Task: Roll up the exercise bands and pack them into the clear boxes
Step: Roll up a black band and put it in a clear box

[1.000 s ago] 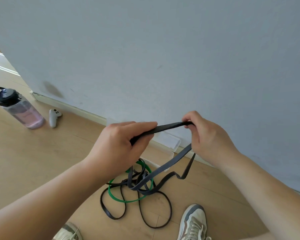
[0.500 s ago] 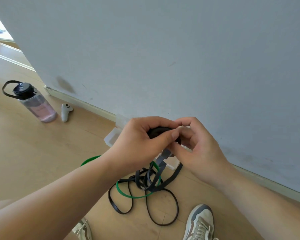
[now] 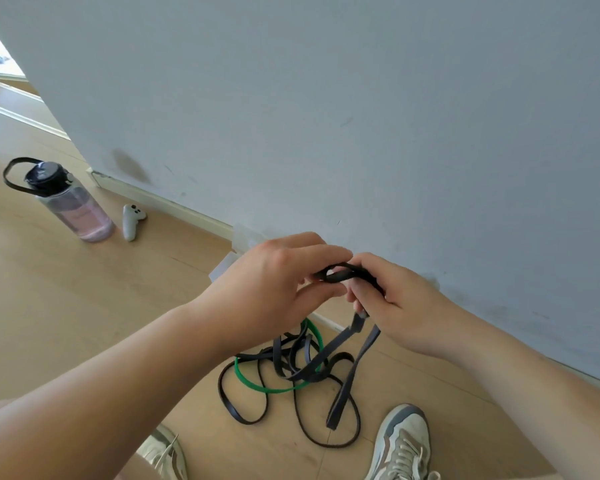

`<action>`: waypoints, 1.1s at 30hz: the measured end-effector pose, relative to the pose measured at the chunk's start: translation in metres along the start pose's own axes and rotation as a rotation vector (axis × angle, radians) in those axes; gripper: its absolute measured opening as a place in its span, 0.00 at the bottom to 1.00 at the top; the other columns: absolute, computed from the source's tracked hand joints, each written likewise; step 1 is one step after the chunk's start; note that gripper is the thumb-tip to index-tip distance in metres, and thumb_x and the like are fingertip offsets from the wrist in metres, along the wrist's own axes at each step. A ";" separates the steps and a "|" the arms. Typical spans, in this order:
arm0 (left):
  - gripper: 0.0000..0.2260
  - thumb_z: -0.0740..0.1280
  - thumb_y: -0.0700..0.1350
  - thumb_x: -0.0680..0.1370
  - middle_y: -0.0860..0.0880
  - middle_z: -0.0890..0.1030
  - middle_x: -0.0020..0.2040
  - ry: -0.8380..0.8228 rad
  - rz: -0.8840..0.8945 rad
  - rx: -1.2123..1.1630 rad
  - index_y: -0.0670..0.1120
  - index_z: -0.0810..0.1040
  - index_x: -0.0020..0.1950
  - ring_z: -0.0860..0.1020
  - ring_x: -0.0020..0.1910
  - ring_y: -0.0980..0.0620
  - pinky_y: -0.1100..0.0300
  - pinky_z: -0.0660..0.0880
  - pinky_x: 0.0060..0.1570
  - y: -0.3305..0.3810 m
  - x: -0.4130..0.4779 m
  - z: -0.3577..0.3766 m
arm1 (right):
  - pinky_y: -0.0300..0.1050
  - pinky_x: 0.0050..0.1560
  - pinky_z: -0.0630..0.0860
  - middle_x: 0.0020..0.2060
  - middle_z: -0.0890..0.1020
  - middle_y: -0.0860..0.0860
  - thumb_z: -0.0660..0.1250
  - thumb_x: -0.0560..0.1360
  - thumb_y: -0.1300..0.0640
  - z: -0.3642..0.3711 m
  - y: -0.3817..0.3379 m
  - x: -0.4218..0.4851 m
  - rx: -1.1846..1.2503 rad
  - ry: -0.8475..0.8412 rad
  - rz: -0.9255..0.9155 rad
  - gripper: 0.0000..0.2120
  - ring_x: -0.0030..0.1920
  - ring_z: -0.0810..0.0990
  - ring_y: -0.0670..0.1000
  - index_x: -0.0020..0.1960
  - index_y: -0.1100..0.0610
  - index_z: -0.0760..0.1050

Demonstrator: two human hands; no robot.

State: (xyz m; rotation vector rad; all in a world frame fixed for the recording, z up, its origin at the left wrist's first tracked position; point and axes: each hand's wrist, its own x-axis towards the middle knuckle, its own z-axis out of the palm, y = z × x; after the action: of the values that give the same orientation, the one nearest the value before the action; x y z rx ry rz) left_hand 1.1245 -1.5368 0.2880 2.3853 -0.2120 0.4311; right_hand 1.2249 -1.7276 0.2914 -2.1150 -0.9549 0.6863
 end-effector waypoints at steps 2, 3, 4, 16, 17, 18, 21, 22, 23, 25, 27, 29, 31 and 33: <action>0.08 0.73 0.46 0.80 0.55 0.82 0.48 0.047 -0.018 -0.038 0.51 0.85 0.59 0.80 0.42 0.56 0.54 0.78 0.42 -0.002 0.000 0.001 | 0.43 0.59 0.78 0.49 0.83 0.41 0.66 0.82 0.56 0.001 -0.003 -0.001 0.046 0.053 -0.028 0.12 0.53 0.82 0.42 0.59 0.39 0.76; 0.08 0.73 0.45 0.80 0.55 0.82 0.48 0.074 -0.018 -0.052 0.50 0.86 0.58 0.80 0.43 0.57 0.54 0.78 0.42 -0.003 0.001 0.001 | 0.38 0.61 0.77 0.51 0.84 0.40 0.70 0.80 0.56 0.004 -0.006 -0.002 0.117 0.125 -0.049 0.13 0.56 0.82 0.40 0.61 0.42 0.77; 0.07 0.74 0.44 0.79 0.54 0.82 0.48 0.104 -0.020 -0.064 0.49 0.87 0.57 0.80 0.44 0.56 0.54 0.78 0.43 -0.003 0.001 0.003 | 0.37 0.62 0.77 0.51 0.85 0.40 0.73 0.78 0.57 0.006 -0.009 -0.004 0.207 0.206 -0.073 0.14 0.57 0.83 0.41 0.61 0.45 0.77; 0.16 0.70 0.47 0.80 0.53 0.78 0.53 0.136 -0.033 -0.010 0.48 0.82 0.67 0.79 0.46 0.53 0.51 0.78 0.45 -0.003 -0.001 0.001 | 0.44 0.52 0.83 0.42 0.87 0.46 0.71 0.78 0.64 -0.001 -0.013 -0.001 0.243 0.395 -0.089 0.10 0.46 0.87 0.48 0.50 0.48 0.81; 0.16 0.68 0.45 0.81 0.53 0.78 0.53 0.124 -0.026 0.023 0.47 0.81 0.68 0.79 0.45 0.53 0.51 0.78 0.43 -0.003 -0.001 0.002 | 0.44 0.54 0.83 0.43 0.87 0.45 0.71 0.78 0.64 -0.001 -0.013 -0.001 0.229 0.376 -0.084 0.11 0.47 0.87 0.48 0.50 0.48 0.81; 0.15 0.67 0.45 0.81 0.52 0.78 0.53 0.126 -0.024 0.040 0.47 0.81 0.67 0.78 0.44 0.53 0.51 0.77 0.42 -0.003 -0.001 0.002 | 0.45 0.55 0.83 0.44 0.87 0.45 0.70 0.79 0.63 -0.002 -0.013 -0.001 0.214 0.349 -0.082 0.10 0.48 0.87 0.47 0.51 0.48 0.80; 0.11 0.67 0.42 0.82 0.52 0.78 0.50 0.165 -0.035 0.000 0.46 0.83 0.63 0.78 0.42 0.53 0.53 0.76 0.41 -0.003 0.001 0.002 | 0.47 0.58 0.82 0.45 0.87 0.45 0.72 0.78 0.62 -0.001 -0.018 0.000 0.206 0.284 -0.069 0.07 0.50 0.86 0.46 0.51 0.50 0.80; 0.10 0.68 0.41 0.81 0.52 0.78 0.49 0.178 -0.043 -0.018 0.46 0.84 0.61 0.78 0.42 0.54 0.54 0.77 0.42 -0.002 0.001 0.001 | 0.48 0.58 0.82 0.44 0.87 0.45 0.74 0.77 0.61 -0.002 -0.020 0.000 0.216 0.282 -0.057 0.07 0.49 0.86 0.47 0.50 0.50 0.80; 0.09 0.69 0.40 0.81 0.52 0.78 0.48 0.192 -0.048 -0.035 0.46 0.85 0.60 0.79 0.43 0.54 0.56 0.77 0.42 -0.002 0.002 0.000 | 0.49 0.58 0.83 0.44 0.87 0.46 0.76 0.76 0.60 -0.002 -0.024 0.000 0.230 0.291 -0.048 0.07 0.48 0.86 0.47 0.48 0.49 0.81; 0.08 0.71 0.39 0.80 0.52 0.80 0.47 0.240 -0.059 -0.064 0.46 0.86 0.58 0.80 0.43 0.54 0.60 0.77 0.43 0.002 0.004 -0.001 | 0.53 0.56 0.83 0.42 0.87 0.48 0.77 0.74 0.60 -0.005 -0.031 0.001 0.269 0.329 -0.065 0.07 0.46 0.87 0.50 0.47 0.50 0.82; 0.09 0.73 0.38 0.79 0.52 0.81 0.47 0.298 -0.086 -0.109 0.45 0.86 0.58 0.80 0.43 0.55 0.67 0.75 0.44 0.006 0.006 -0.003 | 0.56 0.55 0.84 0.42 0.88 0.48 0.76 0.75 0.62 -0.009 -0.036 0.000 0.310 0.378 -0.097 0.08 0.46 0.87 0.51 0.48 0.51 0.82; 0.11 0.75 0.38 0.77 0.53 0.82 0.47 0.319 -0.117 -0.161 0.44 0.86 0.59 0.81 0.45 0.58 0.71 0.74 0.47 0.010 0.006 -0.007 | 0.56 0.54 0.84 0.41 0.88 0.47 0.75 0.76 0.63 -0.011 -0.040 0.000 0.308 0.406 -0.097 0.08 0.44 0.87 0.50 0.48 0.51 0.82; 0.11 0.73 0.38 0.79 0.53 0.82 0.48 0.290 -0.133 -0.178 0.45 0.86 0.61 0.82 0.46 0.56 0.70 0.74 0.48 0.014 0.005 -0.011 | 0.53 0.53 0.84 0.41 0.88 0.45 0.73 0.77 0.62 -0.011 -0.043 -0.001 0.275 0.415 -0.086 0.08 0.44 0.87 0.48 0.49 0.49 0.81; 0.11 0.70 0.39 0.81 0.54 0.81 0.49 0.258 -0.131 -0.154 0.46 0.85 0.63 0.81 0.45 0.54 0.64 0.76 0.46 0.019 0.006 -0.014 | 0.50 0.52 0.84 0.42 0.88 0.43 0.71 0.79 0.61 -0.009 -0.045 -0.001 0.252 0.438 -0.081 0.09 0.44 0.86 0.46 0.50 0.47 0.80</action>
State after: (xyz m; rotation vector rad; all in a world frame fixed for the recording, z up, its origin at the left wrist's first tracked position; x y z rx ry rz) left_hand 1.1213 -1.5419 0.3113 2.1528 0.0271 0.6306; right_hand 1.2112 -1.7102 0.3319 -1.8821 -0.6682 0.2654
